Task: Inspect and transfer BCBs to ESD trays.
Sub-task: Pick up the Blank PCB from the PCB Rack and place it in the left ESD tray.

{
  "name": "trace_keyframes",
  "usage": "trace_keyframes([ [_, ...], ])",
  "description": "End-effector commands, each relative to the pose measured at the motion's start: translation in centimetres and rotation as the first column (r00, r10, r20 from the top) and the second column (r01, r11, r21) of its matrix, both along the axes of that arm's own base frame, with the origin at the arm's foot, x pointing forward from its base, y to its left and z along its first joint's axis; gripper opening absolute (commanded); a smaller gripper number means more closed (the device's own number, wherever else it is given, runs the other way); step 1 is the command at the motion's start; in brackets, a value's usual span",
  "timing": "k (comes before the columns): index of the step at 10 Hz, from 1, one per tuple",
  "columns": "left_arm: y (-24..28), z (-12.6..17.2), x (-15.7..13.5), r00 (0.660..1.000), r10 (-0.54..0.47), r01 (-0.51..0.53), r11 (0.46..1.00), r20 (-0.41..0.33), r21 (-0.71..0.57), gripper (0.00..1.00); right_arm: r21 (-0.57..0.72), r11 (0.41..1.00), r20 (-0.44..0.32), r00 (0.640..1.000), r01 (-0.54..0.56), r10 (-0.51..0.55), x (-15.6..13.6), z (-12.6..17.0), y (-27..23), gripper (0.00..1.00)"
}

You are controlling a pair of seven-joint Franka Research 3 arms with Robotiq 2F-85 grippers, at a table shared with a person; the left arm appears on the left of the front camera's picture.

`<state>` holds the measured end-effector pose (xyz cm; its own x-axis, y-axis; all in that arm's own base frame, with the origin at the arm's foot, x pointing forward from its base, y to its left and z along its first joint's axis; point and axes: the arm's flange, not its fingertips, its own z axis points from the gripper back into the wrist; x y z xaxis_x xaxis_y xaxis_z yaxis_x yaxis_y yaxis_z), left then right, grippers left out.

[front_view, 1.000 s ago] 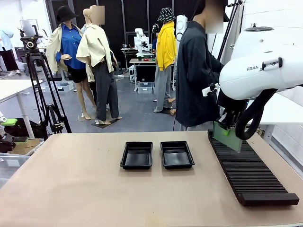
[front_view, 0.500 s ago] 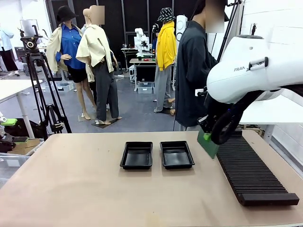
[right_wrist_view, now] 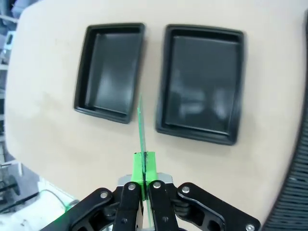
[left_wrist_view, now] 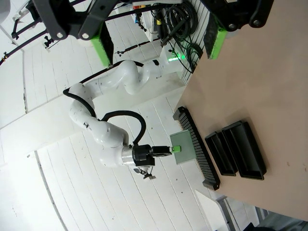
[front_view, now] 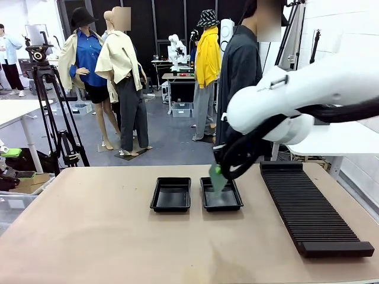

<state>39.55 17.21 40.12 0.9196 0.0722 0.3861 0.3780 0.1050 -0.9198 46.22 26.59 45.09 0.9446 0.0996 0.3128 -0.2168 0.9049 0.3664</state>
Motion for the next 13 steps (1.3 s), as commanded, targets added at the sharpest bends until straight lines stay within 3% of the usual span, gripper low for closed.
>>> trace_keyframes([
  [1, 0.0, 0.1, -0.2, 1.0, 0.004, -0.004, 1.0, 0.003, 0.007, 1.0, 0.102, 0.995, -0.023, 0.999, -0.02, 0.023, 2.8, -0.7, 3.0, 0.0],
  [6, 0.0, 0.1, -0.2, 1.0, 0.004, -0.004, 1.0, 0.003, 0.007, 1.0, 0.14, 0.989, -0.067, 0.996, -0.042, 0.052, 5.9, -3.8, 9.1, 0.0],
  [9, 0.0, 0.1, -0.2, 1.0, 0.004, -0.004, 1.0, 0.003, 0.007, 1.0, 0.192, 0.981, -0.038, 0.999, -0.003, 0.01, 7.5, -5.8, 9.6, 0.0],
  [13, 0.0, 0.1, -0.2, 1.0, 0.004, -0.004, 1.0, 0.003, 0.007, 1.0, 0.261, 0.965, -0.084, 0.996, -0.003, 0.026, 9.8, -8.4, 9.7, 0.0],
])
